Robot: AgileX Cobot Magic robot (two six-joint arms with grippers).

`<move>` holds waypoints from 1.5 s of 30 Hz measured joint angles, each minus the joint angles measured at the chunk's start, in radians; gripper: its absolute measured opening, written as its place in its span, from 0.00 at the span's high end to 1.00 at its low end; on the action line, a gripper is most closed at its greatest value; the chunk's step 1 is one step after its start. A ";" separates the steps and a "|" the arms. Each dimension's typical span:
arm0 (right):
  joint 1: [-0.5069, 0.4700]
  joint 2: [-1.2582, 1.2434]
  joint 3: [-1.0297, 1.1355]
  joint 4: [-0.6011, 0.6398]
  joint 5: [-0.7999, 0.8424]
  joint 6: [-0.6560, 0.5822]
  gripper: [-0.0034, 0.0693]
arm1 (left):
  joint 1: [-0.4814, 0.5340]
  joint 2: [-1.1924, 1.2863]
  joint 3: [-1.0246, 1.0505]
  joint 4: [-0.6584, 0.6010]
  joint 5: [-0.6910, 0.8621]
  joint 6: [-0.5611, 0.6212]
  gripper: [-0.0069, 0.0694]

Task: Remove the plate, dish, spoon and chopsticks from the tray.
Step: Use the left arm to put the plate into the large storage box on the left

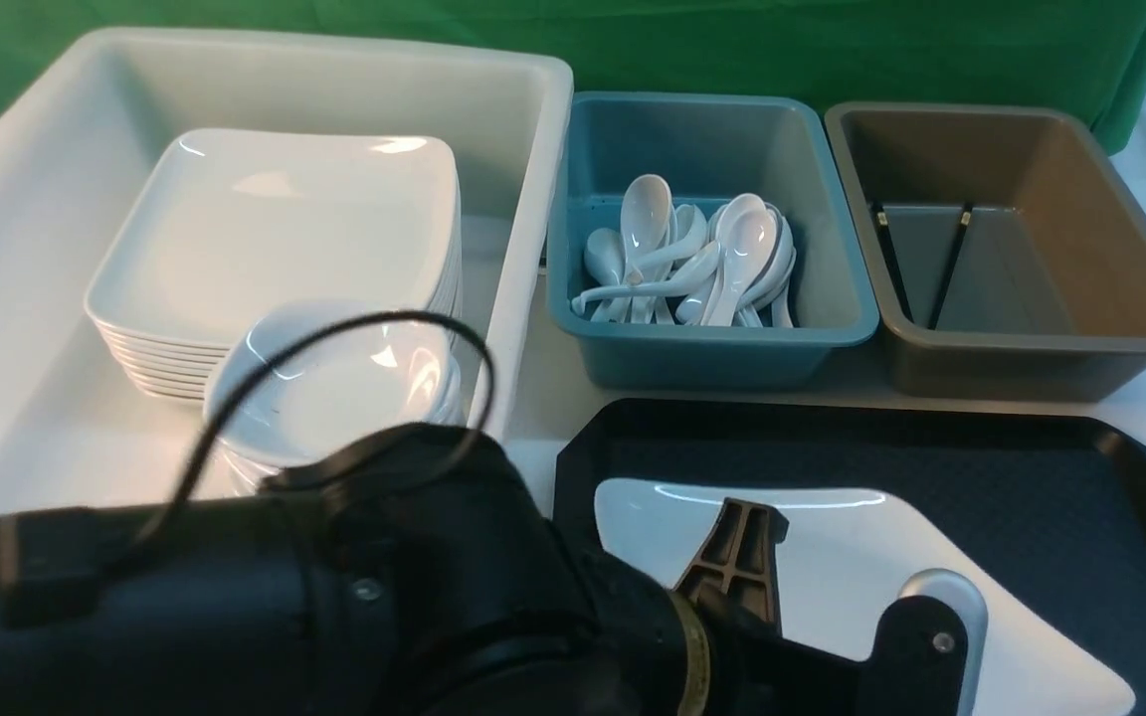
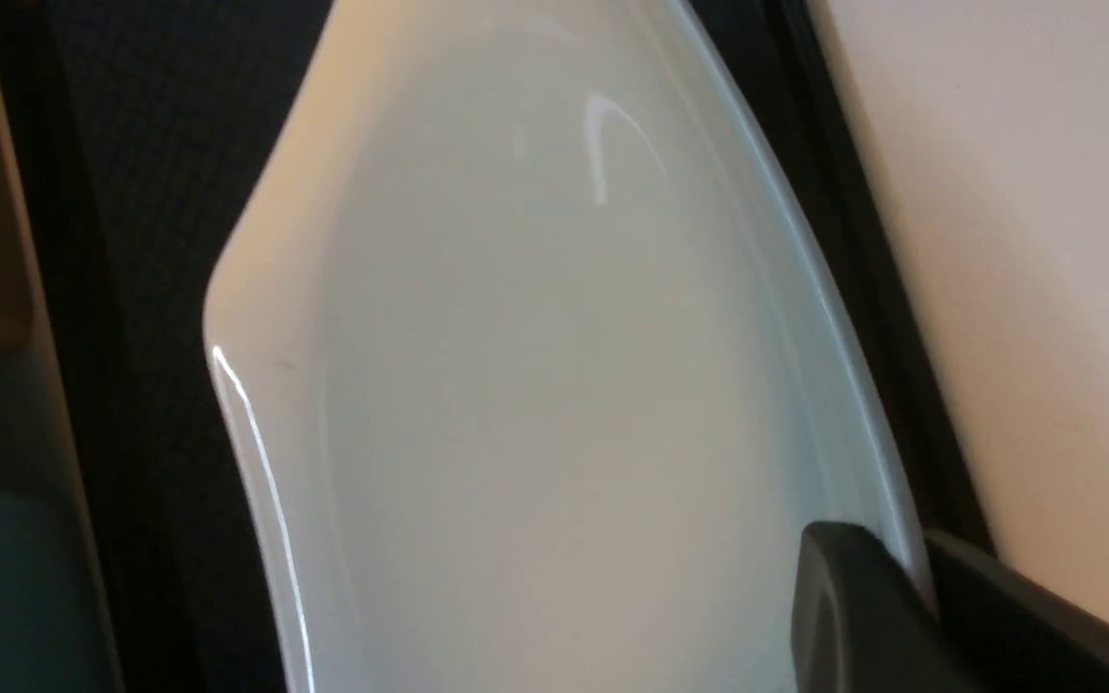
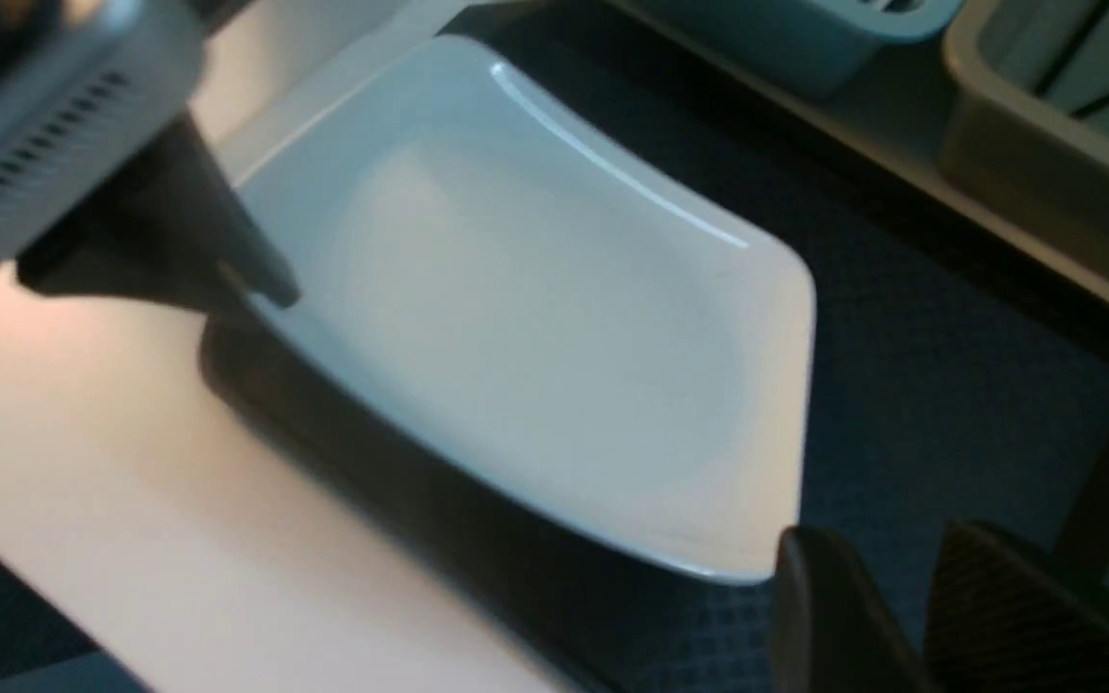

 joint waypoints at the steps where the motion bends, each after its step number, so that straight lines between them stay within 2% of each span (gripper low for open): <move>1: 0.000 0.000 0.000 -0.004 0.000 0.005 0.67 | 0.000 -0.002 0.000 0.000 0.001 -0.001 0.87; 12: 0.000 0.000 0.000 -0.218 0.001 0.147 0.72 | -0.015 -0.143 0.001 0.000 -0.026 -0.015 0.87; 20: 0.000 0.000 0.000 -0.281 0.001 0.198 0.90 | -0.018 -0.240 0.001 0.000 -0.087 -0.058 0.87; 23: 0.000 0.000 0.000 -0.300 0.001 0.226 0.91 | -0.018 -0.267 0.001 0.034 -0.099 -0.090 0.87; 28: 0.000 0.000 0.000 -0.324 0.001 0.274 0.91 | 0.008 -0.303 -0.009 0.222 -0.116 -0.275 0.87; 30: 0.000 0.000 0.000 -0.325 0.001 0.287 0.91 | 0.053 -0.305 -0.049 0.334 -0.089 -0.376 0.87; 34: 0.000 0.000 0.000 -0.325 0.000 0.292 0.91 | 0.117 -0.305 -0.088 0.377 -0.073 -0.419 0.87; 45: 0.000 0.000 0.000 -0.324 0.000 0.292 0.91 | 0.577 -0.202 -0.108 0.407 -0.038 -0.430 0.87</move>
